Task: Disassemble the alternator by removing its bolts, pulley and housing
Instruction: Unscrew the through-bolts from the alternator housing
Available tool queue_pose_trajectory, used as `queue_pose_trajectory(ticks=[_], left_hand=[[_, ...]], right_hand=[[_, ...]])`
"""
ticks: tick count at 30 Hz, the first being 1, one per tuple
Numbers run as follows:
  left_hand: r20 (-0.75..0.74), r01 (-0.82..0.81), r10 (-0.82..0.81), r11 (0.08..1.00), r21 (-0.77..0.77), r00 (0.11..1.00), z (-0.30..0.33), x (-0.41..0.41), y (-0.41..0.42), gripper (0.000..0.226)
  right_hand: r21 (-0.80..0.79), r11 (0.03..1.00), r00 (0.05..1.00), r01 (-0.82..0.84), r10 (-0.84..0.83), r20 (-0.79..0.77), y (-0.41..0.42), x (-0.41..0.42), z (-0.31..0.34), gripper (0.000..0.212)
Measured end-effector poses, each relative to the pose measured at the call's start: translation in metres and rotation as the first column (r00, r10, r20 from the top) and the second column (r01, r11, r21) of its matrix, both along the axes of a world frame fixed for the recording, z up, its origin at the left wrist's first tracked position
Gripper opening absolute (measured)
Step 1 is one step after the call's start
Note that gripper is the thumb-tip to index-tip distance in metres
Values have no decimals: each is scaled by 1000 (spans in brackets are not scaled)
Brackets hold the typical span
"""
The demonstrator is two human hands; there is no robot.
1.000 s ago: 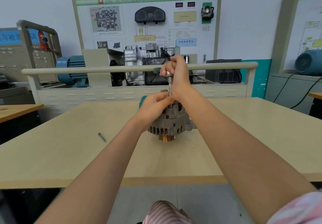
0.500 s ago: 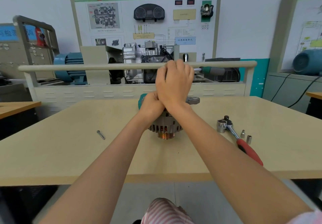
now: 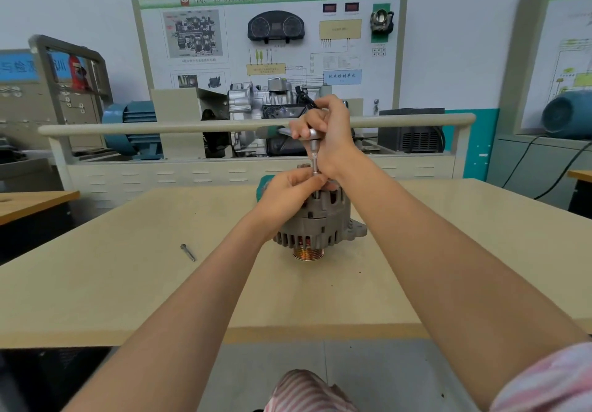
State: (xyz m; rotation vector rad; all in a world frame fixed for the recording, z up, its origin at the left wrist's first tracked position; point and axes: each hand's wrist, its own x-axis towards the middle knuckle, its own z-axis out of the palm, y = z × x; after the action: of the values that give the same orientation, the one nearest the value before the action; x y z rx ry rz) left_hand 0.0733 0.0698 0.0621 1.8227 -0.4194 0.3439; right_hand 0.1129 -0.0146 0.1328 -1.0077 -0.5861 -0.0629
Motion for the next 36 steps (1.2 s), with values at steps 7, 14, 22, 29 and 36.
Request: queue_pose_trajectory(ticks=[7,14,22,29,36], left_hand=[[18,-11,11,1000,-10,1000,-1,-1,2,19],[10,-214,214,976,45,977,-6,4,2,27],[12,-98,97,992,81,995,-1,3,0,24],[-1,-45,45,999,20,999,-1,-1,1,20],[-24,-211,211,977,29,977,-3,1,-1,14]], right_hand=[[-54,950,948,308,-302,101,10,-7,-9,56],[-127,-60,49,990,-699,713,22,-22,-44,19],[-210,683,699,699,-593,399,13,-14,-11,55],[-32,964,964,265,-264,34,8,-14,-3,47],[-78,7,60,997,-712,700,28,-23,-40,20]])
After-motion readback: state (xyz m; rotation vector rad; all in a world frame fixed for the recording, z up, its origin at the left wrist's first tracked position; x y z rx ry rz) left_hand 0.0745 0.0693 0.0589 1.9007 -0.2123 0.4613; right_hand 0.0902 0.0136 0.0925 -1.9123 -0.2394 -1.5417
